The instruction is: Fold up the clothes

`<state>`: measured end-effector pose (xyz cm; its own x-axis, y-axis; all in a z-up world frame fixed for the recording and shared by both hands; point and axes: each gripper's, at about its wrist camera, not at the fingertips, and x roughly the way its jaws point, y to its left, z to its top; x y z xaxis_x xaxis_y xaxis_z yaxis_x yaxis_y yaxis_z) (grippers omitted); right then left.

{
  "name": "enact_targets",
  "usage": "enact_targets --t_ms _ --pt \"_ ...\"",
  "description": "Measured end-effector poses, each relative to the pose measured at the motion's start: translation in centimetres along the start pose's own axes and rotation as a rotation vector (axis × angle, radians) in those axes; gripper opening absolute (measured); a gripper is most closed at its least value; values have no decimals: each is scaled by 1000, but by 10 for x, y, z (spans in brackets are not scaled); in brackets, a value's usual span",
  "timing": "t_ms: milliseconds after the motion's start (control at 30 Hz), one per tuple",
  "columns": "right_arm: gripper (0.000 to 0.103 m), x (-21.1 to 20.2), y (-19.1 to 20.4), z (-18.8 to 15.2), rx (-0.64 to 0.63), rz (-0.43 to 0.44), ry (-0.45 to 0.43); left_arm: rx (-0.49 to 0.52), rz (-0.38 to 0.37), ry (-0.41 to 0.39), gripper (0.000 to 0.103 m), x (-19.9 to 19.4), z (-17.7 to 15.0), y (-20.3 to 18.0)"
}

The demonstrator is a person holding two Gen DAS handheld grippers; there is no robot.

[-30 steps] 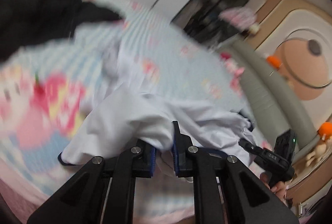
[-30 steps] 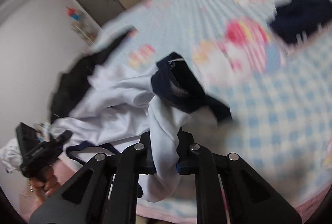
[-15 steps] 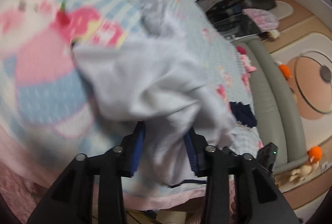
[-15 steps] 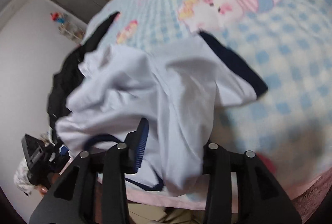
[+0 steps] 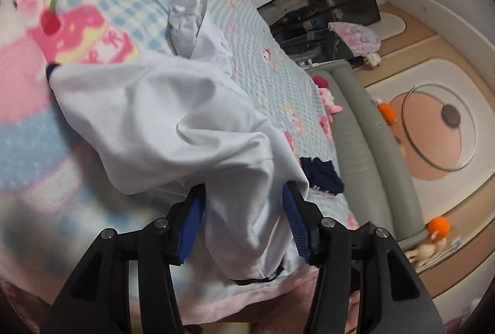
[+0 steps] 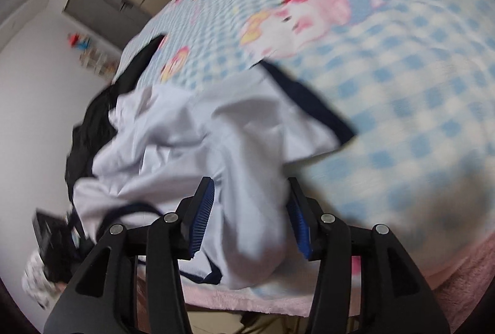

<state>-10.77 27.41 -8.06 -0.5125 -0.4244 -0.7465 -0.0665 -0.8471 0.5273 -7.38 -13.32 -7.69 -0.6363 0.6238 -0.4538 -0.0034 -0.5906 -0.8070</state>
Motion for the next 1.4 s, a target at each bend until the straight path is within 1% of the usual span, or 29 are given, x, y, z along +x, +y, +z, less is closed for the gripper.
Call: enact_targets --t_ms 33,67,100,133,167,200,267,300,333,433,467,533,567,600,633,667,700,767,833,867,900,933,967,1000,1033,1133,1267,1367,1400 --pt "49 1 6 -2 -33 -20 0 21 37 3 51 -1 -2 0" --pt "49 -1 11 -5 -67 -42 -1 42 73 6 45 -2 -4 -1" --pt "49 0 14 -7 -99 -69 3 64 110 8 32 -3 -6 -1" --pt "49 2 17 -8 -130 -99 9 84 155 21 29 -3 -8 -1" --pt "49 4 19 -10 -148 -124 16 95 216 53 27 -1 -10 0" --pt "49 6 20 -11 -159 -146 22 91 273 89 22 -1 -14 5" --pt "49 2 18 -13 -185 -195 29 64 394 172 21 1 -23 17" --pt "48 -1 17 -14 -199 -219 32 54 437 203 18 -1 -28 22" --pt "48 -3 16 -15 -213 -244 35 50 438 209 18 -6 -32 24" --pt "48 -14 12 -16 -218 -306 18 58 382 180 17 -26 -34 15" --pt "48 -19 10 -15 -200 -304 3 56 333 158 21 -31 -31 11" --pt "48 -22 7 -10 -163 -229 0 33 217 128 55 -36 -24 6" --pt "49 -22 5 -8 -145 -185 2 22 177 116 74 -37 -20 5" --pt "53 -23 4 -5 -126 -141 3 9 184 114 74 -32 -17 8" --pt "55 -23 3 -2 -108 -97 5 -3 214 118 74 -26 -17 12" --pt "58 -18 2 0 -91 -85 15 -16 244 122 74 -19 -16 16" --pt "58 -8 1 1 -76 -91 32 -27 263 123 74 -14 -15 19" --pt "59 8 -4 1 -54 -90 70 -41 254 117 72 -9 -13 23" --pt "60 17 -8 2 -42 -69 82 -56 245 111 71 -4 -10 28" --pt "60 20 -8 3 -47 -51 89 -63 240 108 55 -2 -9 30" --pt "58 20 -6 6 -60 -33 93 -70 236 105 24 0 -8 32" --pt "52 19 -1 11 -79 -17 97 -59 229 99 16 3 -5 28" --pt "27 19 4 15 -97 0 101 -10 218 86 11 6 1 14" --pt "15 15 9 21 -112 26 93 45 202 67 10 7 8 -3" --pt "9 7 16 29 -121 63 64 104 178 37 10 2 15 -23" --pt "7 -24 35 56 -140 176 -43 232 112 -65 9 -18 40 -77" --pt "6 -81 58 72 -184 258 -188 297 -33 -175 8 -68 56 -124" --pt "6 -133 77 72 -218 341 -291 339 -105 -223 9 -104 61 -150" --pt "6 -144 80 71 -221 342 -308 344 -113 -224 9 -111 62 -154"
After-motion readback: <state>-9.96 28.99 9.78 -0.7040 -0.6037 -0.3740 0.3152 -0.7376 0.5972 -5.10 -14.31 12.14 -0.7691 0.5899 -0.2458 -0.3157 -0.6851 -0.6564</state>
